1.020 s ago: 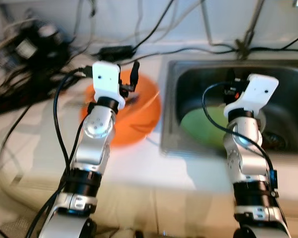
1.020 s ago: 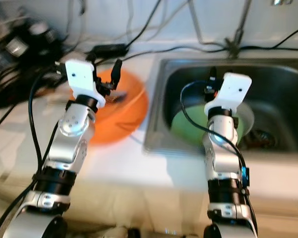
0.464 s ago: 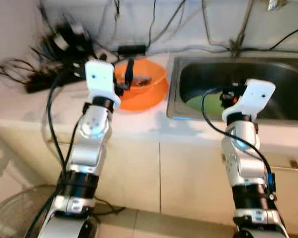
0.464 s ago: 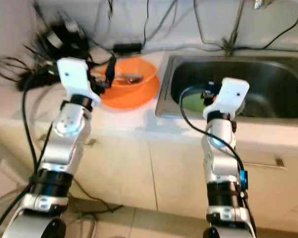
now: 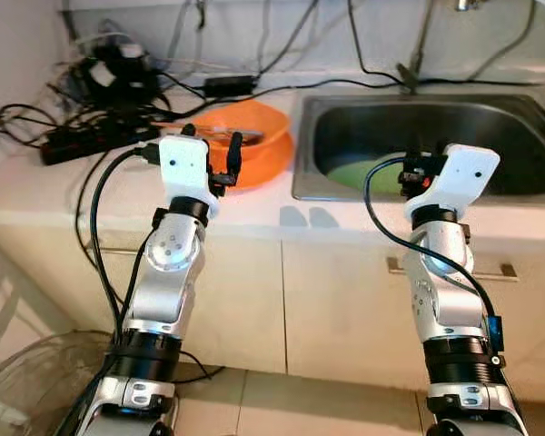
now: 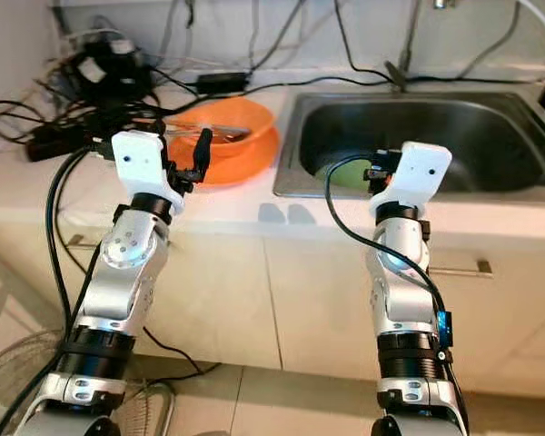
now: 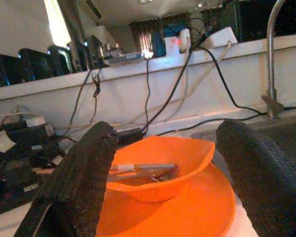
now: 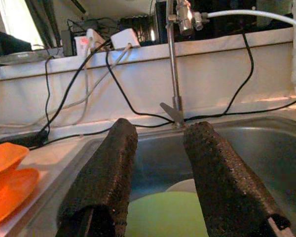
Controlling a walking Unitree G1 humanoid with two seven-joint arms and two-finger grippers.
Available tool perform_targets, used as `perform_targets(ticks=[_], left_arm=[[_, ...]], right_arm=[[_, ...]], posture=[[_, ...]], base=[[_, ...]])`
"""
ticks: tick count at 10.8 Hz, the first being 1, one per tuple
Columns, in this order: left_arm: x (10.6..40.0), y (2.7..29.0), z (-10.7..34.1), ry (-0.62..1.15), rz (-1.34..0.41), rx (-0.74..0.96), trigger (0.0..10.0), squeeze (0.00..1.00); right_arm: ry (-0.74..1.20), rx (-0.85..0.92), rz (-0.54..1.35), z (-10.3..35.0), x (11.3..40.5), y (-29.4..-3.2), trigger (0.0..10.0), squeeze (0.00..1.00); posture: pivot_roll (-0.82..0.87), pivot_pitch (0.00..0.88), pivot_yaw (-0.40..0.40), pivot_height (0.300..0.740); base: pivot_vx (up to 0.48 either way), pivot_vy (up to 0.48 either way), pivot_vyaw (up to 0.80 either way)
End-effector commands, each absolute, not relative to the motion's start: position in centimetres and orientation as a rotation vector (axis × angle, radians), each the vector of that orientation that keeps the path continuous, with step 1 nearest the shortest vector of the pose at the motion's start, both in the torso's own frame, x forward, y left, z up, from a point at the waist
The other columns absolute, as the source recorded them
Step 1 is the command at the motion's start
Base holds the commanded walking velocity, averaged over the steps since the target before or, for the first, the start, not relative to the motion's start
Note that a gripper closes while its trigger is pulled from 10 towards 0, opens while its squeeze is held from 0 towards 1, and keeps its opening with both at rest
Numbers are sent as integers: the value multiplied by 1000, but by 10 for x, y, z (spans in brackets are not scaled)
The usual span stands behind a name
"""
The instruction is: Kitchen organization
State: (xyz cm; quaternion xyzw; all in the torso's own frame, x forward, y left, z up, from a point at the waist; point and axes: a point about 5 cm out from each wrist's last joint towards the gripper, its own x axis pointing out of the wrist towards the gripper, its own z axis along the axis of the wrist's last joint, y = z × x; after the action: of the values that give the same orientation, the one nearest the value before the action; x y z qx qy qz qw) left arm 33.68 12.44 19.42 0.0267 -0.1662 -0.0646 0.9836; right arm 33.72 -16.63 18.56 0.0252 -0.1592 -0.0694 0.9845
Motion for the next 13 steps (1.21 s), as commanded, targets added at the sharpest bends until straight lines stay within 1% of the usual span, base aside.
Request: perform_targets(ticks=[1, 2, 4, 9, 11, 13], left_arm=[[335, 127, 191, -315, -119, 65, 10000, 0], [335, 127, 188, -300, -110, 67, 10000, 0], [334, 128, 187, -295, -100, 64, 10000, 0], [334, 129, 188, -299, -82, 60, 10000, 0], [334, 130, 189, -302, -72, 59, 10000, 0], [334, 129, 189, -302, -72, 59, 10000, 0]], right_arm=[[-308, 50, -109, 185, 339, -159, 10000, 0], [-302, 63, -92, 185, 339, -156, 10000, 0], [-303, 67, -72, 186, 340, -154, 10000, 0], [-306, 67, -56, 186, 340, -150, 10000, 0], [-298, 74, -45, 187, 342, -149, 10000, 0], [-319, 63, -36, 189, 341, -147, 10000, 0]], posture=[[37, 0, 87, 740], [37, 0, 86, 740], [39, 0, 84, 740], [48, 0, 74, 740], [50, 0, 71, 740], [48, 0, 71, 740]], base=[[0, 0, 0], [0, 0, 0], [0, 0, -800], [0, 0, 0], [120, 0, -800], [0, 0, 0]])
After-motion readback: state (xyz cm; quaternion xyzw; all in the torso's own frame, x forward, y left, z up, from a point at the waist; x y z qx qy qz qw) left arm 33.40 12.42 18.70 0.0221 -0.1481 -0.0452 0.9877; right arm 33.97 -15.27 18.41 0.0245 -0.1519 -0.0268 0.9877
